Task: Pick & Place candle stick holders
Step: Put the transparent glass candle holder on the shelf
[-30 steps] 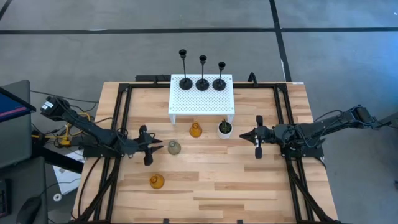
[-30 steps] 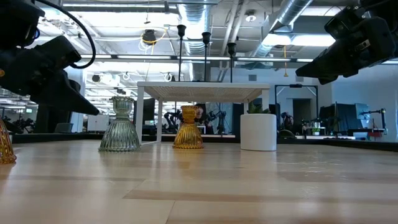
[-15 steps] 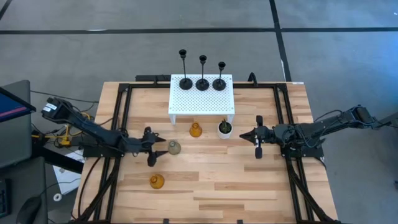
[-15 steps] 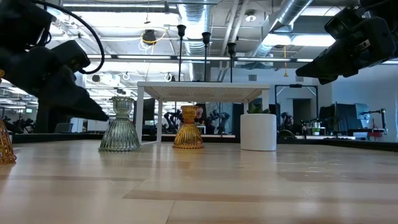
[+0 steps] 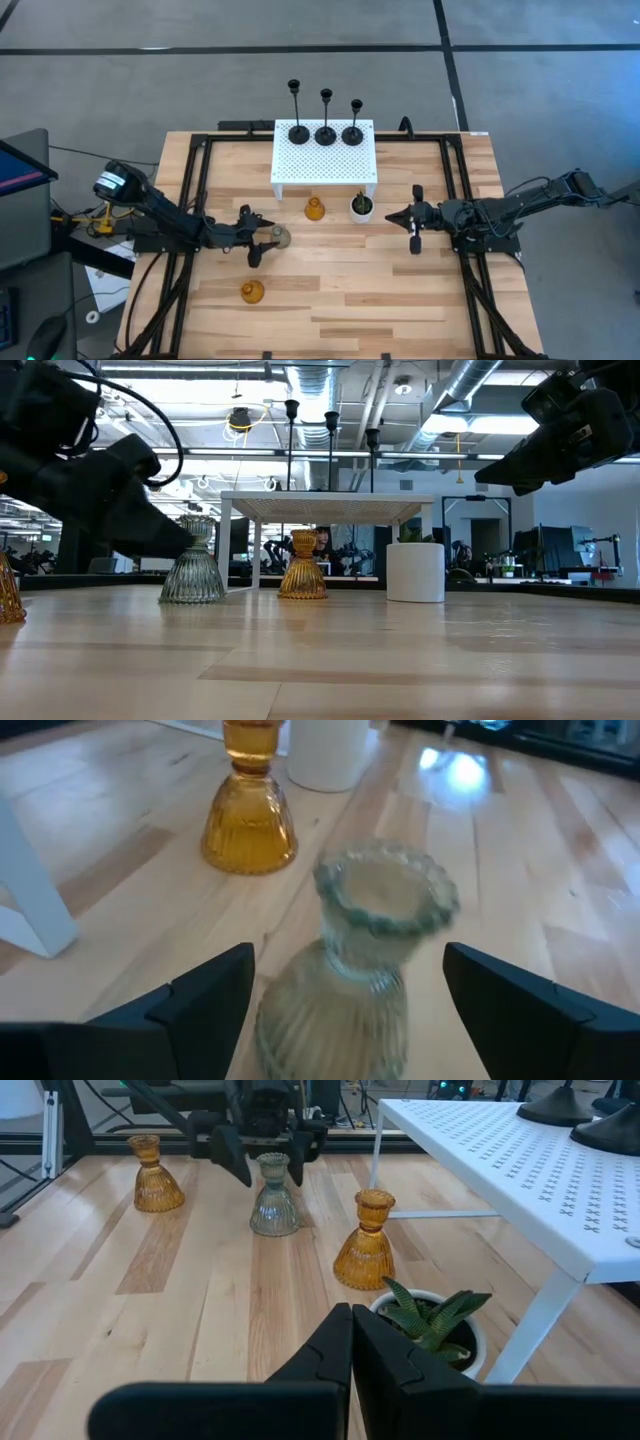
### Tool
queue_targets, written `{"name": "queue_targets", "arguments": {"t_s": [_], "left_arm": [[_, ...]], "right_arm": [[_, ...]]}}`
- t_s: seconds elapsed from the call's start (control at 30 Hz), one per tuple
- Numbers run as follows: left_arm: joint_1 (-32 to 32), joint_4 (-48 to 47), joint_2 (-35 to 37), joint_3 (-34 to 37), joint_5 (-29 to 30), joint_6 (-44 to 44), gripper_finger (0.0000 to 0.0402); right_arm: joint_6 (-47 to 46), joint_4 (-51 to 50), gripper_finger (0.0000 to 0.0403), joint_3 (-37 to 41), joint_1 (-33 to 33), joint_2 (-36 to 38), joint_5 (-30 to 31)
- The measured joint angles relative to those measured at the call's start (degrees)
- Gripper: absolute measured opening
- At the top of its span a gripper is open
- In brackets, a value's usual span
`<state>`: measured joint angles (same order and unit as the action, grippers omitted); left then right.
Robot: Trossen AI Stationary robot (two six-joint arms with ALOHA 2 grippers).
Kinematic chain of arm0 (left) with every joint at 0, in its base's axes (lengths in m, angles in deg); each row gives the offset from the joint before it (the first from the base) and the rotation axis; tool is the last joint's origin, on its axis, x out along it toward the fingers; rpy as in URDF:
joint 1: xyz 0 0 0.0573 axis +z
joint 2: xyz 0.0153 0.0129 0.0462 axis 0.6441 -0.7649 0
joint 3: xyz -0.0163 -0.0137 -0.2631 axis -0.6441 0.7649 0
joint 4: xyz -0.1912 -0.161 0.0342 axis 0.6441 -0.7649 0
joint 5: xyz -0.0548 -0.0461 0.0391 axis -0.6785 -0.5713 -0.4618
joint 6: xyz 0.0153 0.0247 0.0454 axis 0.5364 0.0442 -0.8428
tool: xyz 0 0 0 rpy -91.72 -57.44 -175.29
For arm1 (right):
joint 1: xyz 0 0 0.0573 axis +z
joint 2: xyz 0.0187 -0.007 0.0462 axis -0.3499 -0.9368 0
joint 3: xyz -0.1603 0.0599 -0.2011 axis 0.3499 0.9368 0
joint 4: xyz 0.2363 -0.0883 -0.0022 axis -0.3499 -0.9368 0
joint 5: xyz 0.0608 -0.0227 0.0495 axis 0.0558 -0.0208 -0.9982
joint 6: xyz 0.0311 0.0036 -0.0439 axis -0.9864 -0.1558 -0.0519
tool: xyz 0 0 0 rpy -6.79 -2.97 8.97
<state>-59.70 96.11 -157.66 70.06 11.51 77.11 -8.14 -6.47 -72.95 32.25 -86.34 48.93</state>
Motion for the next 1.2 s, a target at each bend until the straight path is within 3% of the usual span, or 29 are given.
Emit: {"name": "queue_targets", "arguments": {"t_s": [0.33, 0.57, 1.03, 1.2], "left_arm": [[3.7, 0.7, -9.0, -6.3, -3.7, 0.0, 0.0324], [3.6, 0.7, -10.6, -6.8, -3.7, 0.1, 0.0320], [3.6, 1.2, -10.6, -6.7, -3.6, 0.2, 0.0210], [3.6, 1.6, -10.5, -6.7, -3.4, 0.2, 0.0193]], "right_arm": [[0.0, -0.1, 0.0000, 0.0, 0.0, 0.0, 0.0], [0.0, -0.4, 0.0000, 0.0, 0.0, 0.0, 0.0], [0.0, -0.5, 0.0000, 0.0, 0.0, 0.0, 0.1], [0.0, -0.5, 0.0000, 0.0, 0.0, 0.0, 0.1]]}}
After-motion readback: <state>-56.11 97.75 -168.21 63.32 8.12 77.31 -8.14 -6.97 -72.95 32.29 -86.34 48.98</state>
